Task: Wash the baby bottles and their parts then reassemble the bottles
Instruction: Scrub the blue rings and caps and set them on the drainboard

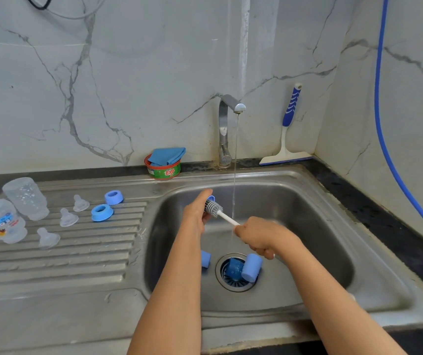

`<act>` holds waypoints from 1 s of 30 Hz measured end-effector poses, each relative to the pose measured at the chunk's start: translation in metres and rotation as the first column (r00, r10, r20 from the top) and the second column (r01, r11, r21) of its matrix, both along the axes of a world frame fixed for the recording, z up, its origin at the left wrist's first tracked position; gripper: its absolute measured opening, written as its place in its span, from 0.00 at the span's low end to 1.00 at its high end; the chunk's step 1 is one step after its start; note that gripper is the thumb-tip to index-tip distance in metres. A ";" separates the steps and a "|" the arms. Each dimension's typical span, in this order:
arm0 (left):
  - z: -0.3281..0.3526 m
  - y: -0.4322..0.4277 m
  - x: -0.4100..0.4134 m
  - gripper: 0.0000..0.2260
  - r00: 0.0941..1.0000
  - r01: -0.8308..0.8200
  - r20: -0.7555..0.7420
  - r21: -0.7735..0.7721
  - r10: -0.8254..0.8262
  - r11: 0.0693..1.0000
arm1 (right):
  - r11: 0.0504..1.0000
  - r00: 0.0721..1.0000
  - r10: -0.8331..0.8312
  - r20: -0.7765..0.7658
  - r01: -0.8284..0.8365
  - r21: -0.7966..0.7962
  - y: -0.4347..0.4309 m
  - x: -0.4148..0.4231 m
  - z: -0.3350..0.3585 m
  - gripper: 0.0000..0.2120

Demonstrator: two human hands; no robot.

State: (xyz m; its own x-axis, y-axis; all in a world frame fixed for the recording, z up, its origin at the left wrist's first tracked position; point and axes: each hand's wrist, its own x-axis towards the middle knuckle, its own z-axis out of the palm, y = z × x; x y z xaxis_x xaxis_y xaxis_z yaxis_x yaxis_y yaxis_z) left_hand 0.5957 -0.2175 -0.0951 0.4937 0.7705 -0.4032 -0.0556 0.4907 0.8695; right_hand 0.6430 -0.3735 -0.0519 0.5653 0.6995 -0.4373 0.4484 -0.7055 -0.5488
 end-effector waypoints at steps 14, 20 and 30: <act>0.002 0.004 0.003 0.16 0.995 0.087 0.049 -0.095 -0.082 0.992 | 0.991 1.000 0.000 0.008 -0.002 0.134 0.001 0.009 -0.013 0.16; -0.003 0.001 0.013 0.13 0.984 0.169 -0.058 0.024 -0.168 0.985 | 0.990 0.964 -0.081 0.252 0.049 0.131 0.010 0.004 -0.018 0.15; 0.003 -0.005 0.011 0.18 0.956 0.226 0.234 -0.212 -0.175 0.951 | 0.917 0.721 -0.136 -0.680 0.351 0.189 0.008 0.008 -0.009 0.22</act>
State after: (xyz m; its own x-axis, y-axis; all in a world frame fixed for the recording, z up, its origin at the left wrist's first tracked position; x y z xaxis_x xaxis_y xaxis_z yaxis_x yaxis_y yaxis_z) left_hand 0.6068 -0.2225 -0.0918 0.7213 0.5425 -0.4306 -0.1034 0.6990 0.7076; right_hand 0.6506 -0.3653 -0.0604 0.3914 0.7287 -0.5620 -0.2527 -0.5021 -0.8271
